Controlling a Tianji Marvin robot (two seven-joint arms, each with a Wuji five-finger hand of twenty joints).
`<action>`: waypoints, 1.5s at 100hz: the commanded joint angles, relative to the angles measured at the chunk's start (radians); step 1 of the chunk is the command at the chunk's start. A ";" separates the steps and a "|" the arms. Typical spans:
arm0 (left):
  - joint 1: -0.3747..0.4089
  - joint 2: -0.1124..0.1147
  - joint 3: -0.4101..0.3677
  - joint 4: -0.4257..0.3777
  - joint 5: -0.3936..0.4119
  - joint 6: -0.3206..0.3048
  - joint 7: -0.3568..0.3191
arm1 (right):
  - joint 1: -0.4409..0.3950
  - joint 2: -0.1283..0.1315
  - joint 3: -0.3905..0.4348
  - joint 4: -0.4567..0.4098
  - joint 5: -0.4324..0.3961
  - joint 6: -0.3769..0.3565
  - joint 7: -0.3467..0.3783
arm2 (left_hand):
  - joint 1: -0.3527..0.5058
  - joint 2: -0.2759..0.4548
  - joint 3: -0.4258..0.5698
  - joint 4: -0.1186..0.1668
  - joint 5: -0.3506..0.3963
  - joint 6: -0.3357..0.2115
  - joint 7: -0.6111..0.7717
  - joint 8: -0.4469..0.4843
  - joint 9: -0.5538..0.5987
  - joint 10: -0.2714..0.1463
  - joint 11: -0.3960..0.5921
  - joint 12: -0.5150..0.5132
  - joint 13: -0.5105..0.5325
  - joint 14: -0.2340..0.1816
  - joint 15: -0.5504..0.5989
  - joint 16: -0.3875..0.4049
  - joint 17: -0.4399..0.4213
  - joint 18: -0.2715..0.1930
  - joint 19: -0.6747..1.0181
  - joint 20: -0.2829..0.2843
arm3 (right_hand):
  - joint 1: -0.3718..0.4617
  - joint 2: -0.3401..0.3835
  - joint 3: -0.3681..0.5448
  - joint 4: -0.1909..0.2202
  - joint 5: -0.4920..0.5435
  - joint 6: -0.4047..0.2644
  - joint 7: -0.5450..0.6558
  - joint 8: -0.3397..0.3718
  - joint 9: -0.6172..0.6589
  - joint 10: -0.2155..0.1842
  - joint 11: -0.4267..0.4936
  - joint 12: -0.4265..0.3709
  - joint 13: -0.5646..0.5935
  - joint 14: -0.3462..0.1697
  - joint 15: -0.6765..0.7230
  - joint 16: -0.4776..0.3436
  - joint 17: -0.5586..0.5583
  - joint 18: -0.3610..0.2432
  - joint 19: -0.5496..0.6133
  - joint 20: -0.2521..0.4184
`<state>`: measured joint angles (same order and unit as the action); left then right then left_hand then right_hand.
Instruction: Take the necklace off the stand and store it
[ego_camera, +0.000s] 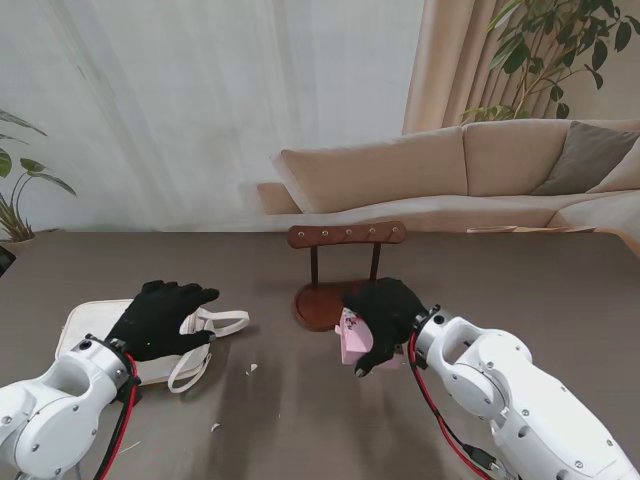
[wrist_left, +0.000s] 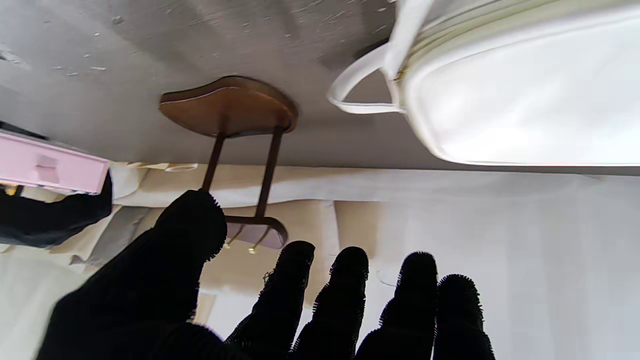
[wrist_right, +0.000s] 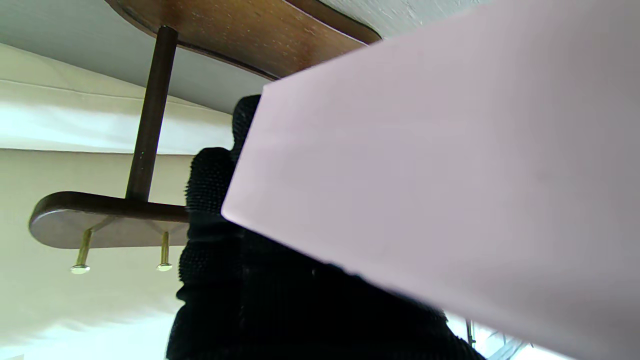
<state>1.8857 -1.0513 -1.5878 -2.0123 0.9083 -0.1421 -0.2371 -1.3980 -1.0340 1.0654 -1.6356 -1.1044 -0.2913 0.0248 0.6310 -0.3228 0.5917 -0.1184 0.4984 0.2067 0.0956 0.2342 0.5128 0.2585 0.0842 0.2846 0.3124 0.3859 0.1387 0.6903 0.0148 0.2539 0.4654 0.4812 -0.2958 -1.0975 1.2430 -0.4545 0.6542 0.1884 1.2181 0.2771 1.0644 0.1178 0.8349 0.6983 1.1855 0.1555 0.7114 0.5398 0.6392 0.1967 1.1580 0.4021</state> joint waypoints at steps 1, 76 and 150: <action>0.029 0.001 -0.026 -0.016 0.011 0.015 -0.028 | -0.009 -0.002 -0.001 -0.002 0.004 -0.003 0.000 | -0.041 -0.023 0.012 0.033 -0.030 0.018 -0.020 -0.012 -0.037 -0.011 -0.016 -0.016 -0.040 -0.016 -0.024 -0.039 -0.020 -0.033 -0.049 -0.014 | 0.842 0.187 0.214 0.106 0.112 -0.360 0.261 0.016 0.063 -0.142 0.049 0.042 0.127 -0.148 0.099 0.052 0.091 -0.010 0.020 -0.009; 0.183 -0.002 -0.179 -0.008 0.188 0.057 -0.052 | -0.002 0.000 -0.015 0.032 0.008 -0.007 -0.004 | -0.095 -0.161 0.117 0.002 -0.297 0.044 -0.112 -0.174 -0.403 -0.063 -0.077 -0.170 -0.294 -0.177 -0.132 -0.399 -0.049 -0.220 -0.464 -0.231 | 0.843 0.189 0.214 0.106 0.112 -0.359 0.261 0.016 0.063 -0.142 0.050 0.043 0.125 -0.147 0.100 0.052 0.091 -0.009 0.022 -0.009; 0.098 0.014 -0.128 0.093 0.368 0.082 -0.112 | 0.001 0.000 -0.023 0.032 0.022 -0.002 0.013 | -0.151 -0.257 0.173 -0.028 -0.303 0.026 -0.093 -0.079 -0.400 -0.062 -0.070 -0.126 -0.294 -0.184 -0.089 -0.357 -0.046 -0.232 -0.456 -0.313 | 0.843 0.188 0.213 0.106 0.112 -0.359 0.261 0.016 0.063 -0.142 0.050 0.043 0.127 -0.148 0.101 0.052 0.091 -0.012 0.021 -0.009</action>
<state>1.9838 -1.0383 -1.7223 -1.9180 1.2931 -0.0572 -0.3264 -1.3938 -1.0323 1.0449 -1.5985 -1.0800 -0.2922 0.0239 0.5178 -0.5197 0.7348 -0.1167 0.1766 0.2403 -0.0040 0.1403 0.1098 0.2034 0.0032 0.1423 0.0398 0.2088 0.0298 0.3038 -0.0310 0.0534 0.0328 0.1577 -0.2958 -1.0975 1.2430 -0.4544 0.6542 0.1884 1.2181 0.2771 1.0645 0.1178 0.8345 0.6986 1.1855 0.1554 0.7113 0.5398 0.6392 0.1966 1.1580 0.4021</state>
